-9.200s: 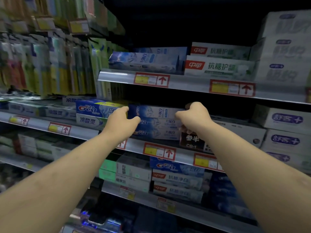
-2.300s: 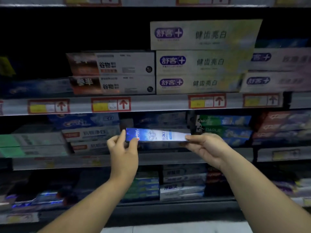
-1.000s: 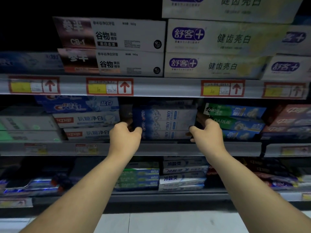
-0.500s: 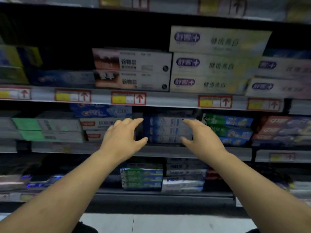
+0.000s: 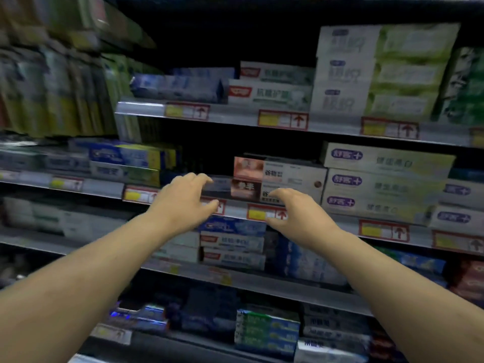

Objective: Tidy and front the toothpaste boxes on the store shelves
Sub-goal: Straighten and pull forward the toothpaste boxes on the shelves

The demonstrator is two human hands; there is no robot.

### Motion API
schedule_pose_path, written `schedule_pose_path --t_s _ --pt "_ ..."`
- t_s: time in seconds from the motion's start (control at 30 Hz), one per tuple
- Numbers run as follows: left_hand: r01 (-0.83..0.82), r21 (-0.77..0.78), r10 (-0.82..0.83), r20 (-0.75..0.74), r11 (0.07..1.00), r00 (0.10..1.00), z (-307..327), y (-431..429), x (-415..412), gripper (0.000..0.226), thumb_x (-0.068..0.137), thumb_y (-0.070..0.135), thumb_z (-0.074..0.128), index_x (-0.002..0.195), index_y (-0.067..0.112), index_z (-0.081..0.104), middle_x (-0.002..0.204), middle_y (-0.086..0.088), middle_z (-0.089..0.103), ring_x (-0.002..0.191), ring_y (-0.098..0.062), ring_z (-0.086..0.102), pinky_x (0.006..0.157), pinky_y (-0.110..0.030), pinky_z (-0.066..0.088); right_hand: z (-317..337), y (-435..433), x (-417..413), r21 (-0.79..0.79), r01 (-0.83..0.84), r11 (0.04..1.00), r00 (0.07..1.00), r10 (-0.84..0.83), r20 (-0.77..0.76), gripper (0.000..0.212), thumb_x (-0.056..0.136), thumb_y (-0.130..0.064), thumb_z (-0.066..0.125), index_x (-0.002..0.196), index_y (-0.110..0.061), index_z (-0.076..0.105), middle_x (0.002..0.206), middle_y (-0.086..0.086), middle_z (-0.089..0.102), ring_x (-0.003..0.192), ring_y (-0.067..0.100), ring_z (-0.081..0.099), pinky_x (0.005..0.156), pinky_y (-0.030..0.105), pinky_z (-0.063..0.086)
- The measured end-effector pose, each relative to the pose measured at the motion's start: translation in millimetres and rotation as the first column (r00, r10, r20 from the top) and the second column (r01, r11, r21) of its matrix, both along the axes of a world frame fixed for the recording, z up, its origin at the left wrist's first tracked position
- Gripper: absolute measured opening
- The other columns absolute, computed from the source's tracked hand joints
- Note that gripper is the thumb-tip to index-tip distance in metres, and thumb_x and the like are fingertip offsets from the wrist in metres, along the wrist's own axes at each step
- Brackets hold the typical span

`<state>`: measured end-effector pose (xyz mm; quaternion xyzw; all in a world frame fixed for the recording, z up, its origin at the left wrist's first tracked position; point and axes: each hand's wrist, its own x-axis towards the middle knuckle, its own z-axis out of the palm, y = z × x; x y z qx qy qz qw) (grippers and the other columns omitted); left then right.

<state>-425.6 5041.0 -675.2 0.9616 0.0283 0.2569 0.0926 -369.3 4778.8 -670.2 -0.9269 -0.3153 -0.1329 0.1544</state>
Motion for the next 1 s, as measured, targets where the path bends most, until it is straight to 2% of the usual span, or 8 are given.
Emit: schedule_pose_path --t_s 0.13,0.3,0.43,0.57,0.83,0.93,1.0 --pt "-0.057 -0.032 0.057 -0.011 0.998 0.998 9.9 46.8 9.1 0.045 0.095 0.045 0.058 0.134 0.023 0.054 0.122 -0.001 0.059 0.115 -0.026 0.056 0.094 -0.046 0.051 4.3 50.8 5.2 0.027 -0.062 0.998 0.998 0.062 -0.004 0.061 0.101 -0.037 0.061 0.154 -0.022 0.035 0.154 0.000 0.042 0.135 0.025 0.047 0.107 0.042 0.045" --pt "-0.034 -0.022 0.033 -0.064 0.999 0.997 11.6 84.5 36.3 0.040 0.101 0.032 0.054 0.138 0.018 0.053 0.132 -0.003 0.054 0.120 -0.029 0.055 0.100 -0.047 0.048 -3.9 98.8 18.3 0.096 -0.079 0.992 0.996 0.083 -0.033 0.064 0.101 -0.037 0.060 0.157 -0.023 0.032 0.155 0.000 0.042 0.136 0.023 0.047 0.108 0.038 0.045" --pt "-0.074 0.070 0.084 -0.147 0.995 0.986 9.1 104.1 67.8 0.035 0.102 0.031 0.053 0.130 0.012 0.053 0.123 -0.010 0.050 0.114 -0.036 0.055 0.096 -0.048 0.047 -12.7 114.3 30.6 0.111 -0.060 0.992 0.996 0.067 -0.055 0.063 0.102 -0.035 0.058 0.158 -0.023 0.031 0.156 0.000 0.041 0.137 0.022 0.046 0.108 0.038 0.045" --pt "-0.118 0.065 0.131 -0.262 0.991 0.956 1.1 114.7 84.2 0.031 0.103 0.029 0.051 0.119 0.003 0.053 0.115 -0.018 0.052 0.109 -0.041 0.055 0.089 -0.041 0.044 -16.1 114.5 40.0 0.126 -0.058 0.990 0.996 0.066 -0.064 0.056 0.104 -0.026 0.055 0.155 -0.024 0.034 0.154 -0.002 0.042 0.135 0.020 0.047 0.107 0.036 0.046" --pt "-0.054 -0.003 0.054 -0.037 0.999 0.998 2.9 126.5 68.3 0.031 0.100 0.027 0.060 0.119 0.002 0.056 0.113 -0.014 0.045 0.104 -0.040 0.054 0.088 -0.046 0.044 -23.5 122.6 48.8 0.220 -0.022 0.975 0.995 0.044 -0.093 0.048 0.106 -0.009 0.042 0.153 -0.015 0.041 0.154 0.005 0.044 0.133 0.023 0.048 0.104 0.034 0.044" --pt "-0.005 -0.025 0.005 0.023 1.000 1.000 12.2 140.9 46.5 0.041 0.099 0.025 0.062 0.134 0.004 0.057 0.122 -0.011 0.051 0.115 -0.032 0.054 0.102 -0.041 0.042 -21.7 124.0 45.7 0.306 -0.012 0.952 0.990 0.053 -0.129 0.047 0.105 -0.011 0.046 0.152 -0.014 0.044 0.153 0.005 0.046 0.132 0.021 0.050 0.099 0.028 0.044" --pt "0.007 -0.054 -0.005 0.031 0.999 0.999 19.4 150.8 27.3 0.040 0.098 0.023 0.063 0.136 0.008 0.058 0.124 -0.007 0.053 0.119 -0.027 0.053 0.106 -0.037 0.039 -20.6 124.0 42.9 0.380 0.000 0.925 0.988 0.059 -0.143 0.045 0.103 -0.014 0.052 0.148 -0.013 0.048 0.148 0.006 0.052 0.128 0.021 0.054 0.102 0.030 0.047"
